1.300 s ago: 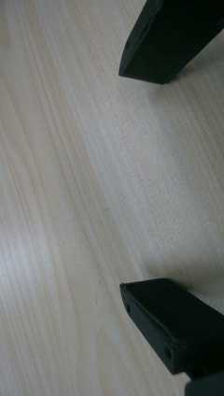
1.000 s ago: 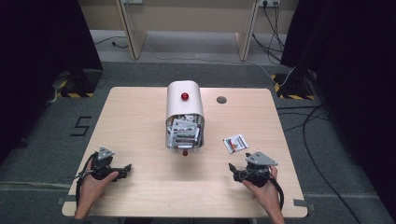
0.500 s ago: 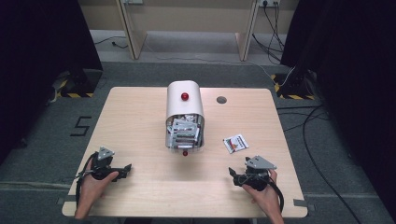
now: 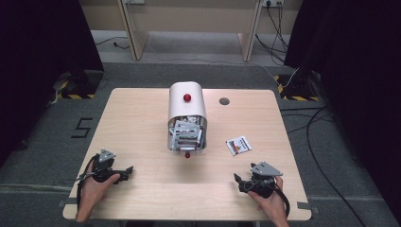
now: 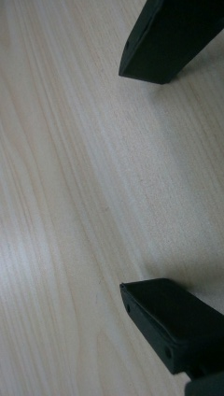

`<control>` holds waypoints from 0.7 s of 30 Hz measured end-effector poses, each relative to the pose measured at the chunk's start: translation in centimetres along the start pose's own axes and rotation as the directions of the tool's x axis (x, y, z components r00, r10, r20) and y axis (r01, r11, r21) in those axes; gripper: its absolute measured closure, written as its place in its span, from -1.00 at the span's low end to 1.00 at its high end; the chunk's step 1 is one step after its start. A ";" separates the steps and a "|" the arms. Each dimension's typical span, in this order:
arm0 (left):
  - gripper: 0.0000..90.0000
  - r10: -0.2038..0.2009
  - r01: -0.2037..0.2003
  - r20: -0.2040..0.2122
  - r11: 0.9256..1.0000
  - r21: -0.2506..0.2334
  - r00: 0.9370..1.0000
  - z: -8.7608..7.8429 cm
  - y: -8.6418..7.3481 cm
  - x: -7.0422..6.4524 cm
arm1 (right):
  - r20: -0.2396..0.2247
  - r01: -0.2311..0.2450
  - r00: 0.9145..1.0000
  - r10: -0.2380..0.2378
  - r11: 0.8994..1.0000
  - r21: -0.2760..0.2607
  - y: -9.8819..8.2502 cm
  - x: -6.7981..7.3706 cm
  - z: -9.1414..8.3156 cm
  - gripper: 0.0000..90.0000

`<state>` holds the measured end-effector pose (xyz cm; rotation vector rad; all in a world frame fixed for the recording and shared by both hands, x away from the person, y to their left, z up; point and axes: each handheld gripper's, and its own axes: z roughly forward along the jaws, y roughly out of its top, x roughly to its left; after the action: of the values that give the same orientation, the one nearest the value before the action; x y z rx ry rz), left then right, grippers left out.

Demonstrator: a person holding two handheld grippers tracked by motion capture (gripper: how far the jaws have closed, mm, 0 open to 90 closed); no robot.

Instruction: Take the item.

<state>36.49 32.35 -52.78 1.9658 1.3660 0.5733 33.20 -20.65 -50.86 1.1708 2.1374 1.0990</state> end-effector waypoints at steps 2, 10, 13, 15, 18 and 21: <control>-1.00 0.000 0.000 0.000 1.000 0.000 1.000 0.0 0.0 0.0 | -0.001 -0.004 1.000 0.004 1.000 0.000 -0.1 0.0 -0.1 -0.53; -1.00 0.000 0.000 0.000 1.000 0.000 1.000 0.0 0.0 0.0 | -0.012 -0.029 1.000 0.029 1.000 0.007 -0.6 -0.1 -0.7 -0.53; -1.00 0.000 0.000 0.000 1.000 0.001 1.000 0.0 0.0 0.0 | -0.016 -0.033 0.999 0.034 0.999 0.018 -0.8 -0.1 -0.8 -0.52; -1.00 0.000 0.000 0.000 1.000 0.001 1.000 0.0 0.0 0.0 | -0.017 -0.036 0.999 0.036 0.999 0.021 -1.0 -0.1 -0.9 -0.52; -1.00 0.000 0.000 -0.001 1.000 0.001 1.000 0.0 0.0 0.0 | -0.020 -0.036 0.999 0.037 0.999 0.022 -1.1 -0.2 -1.1 -0.52; -1.00 0.000 0.000 0.000 1.000 0.000 1.000 0.0 0.0 0.0 | -0.014 -0.041 0.999 0.041 0.999 0.020 -1.3 -0.3 -1.4 -0.52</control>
<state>36.48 32.35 -52.78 1.9658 1.3661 0.5732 31.73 -21.90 -51.15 1.2239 2.1481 1.1098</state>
